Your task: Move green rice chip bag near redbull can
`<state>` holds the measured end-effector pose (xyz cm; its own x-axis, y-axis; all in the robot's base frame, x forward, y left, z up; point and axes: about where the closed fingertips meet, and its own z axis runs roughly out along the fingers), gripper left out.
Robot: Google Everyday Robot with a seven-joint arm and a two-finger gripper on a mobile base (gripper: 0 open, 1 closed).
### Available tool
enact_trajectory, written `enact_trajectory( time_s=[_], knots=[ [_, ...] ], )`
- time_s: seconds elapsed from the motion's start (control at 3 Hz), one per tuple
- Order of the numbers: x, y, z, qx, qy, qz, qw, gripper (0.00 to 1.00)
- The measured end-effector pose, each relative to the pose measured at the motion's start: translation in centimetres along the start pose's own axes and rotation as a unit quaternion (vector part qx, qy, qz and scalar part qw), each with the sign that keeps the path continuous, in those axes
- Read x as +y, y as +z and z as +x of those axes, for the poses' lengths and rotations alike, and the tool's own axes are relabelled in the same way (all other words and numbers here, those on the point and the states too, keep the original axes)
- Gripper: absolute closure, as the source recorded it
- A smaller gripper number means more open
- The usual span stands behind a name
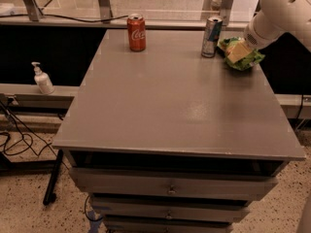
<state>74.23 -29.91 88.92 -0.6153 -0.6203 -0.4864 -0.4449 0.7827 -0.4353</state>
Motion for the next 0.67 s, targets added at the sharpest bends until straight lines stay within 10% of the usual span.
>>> enact_trajectory(
  time_s=[0.67],
  knots=[
    [1.18, 0.63, -0.72, -0.004, 0.01, -0.02, 0.9997, 0.82]
  ],
)
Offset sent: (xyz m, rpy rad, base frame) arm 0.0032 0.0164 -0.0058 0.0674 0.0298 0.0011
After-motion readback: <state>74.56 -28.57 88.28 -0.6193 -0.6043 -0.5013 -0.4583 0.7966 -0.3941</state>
